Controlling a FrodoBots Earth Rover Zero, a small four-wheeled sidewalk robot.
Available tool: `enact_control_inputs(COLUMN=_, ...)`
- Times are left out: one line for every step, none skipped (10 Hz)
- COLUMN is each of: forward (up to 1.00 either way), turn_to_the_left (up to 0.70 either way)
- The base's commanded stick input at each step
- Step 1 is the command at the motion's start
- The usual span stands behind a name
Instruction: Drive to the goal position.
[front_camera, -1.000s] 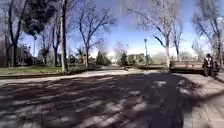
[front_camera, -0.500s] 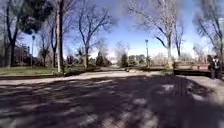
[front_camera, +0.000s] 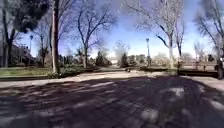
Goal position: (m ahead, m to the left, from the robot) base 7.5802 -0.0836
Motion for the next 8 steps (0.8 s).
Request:
enact_control_inputs(forward=1.00, turn_to_the_left=0.00)
enact_control_inputs(forward=1.00, turn_to_the_left=0.00)
enact_control_inputs(forward=1.00, turn_to_the_left=0.00)
enact_control_inputs(forward=1.00, turn_to_the_left=0.00)
enact_control_inputs(forward=1.00, turn_to_the_left=0.00)
enact_control_inputs(forward=1.00, turn_to_the_left=0.00)
enact_control_inputs(forward=1.00, turn_to_the_left=0.00)
enact_control_inputs(forward=1.00, turn_to_the_left=0.00)
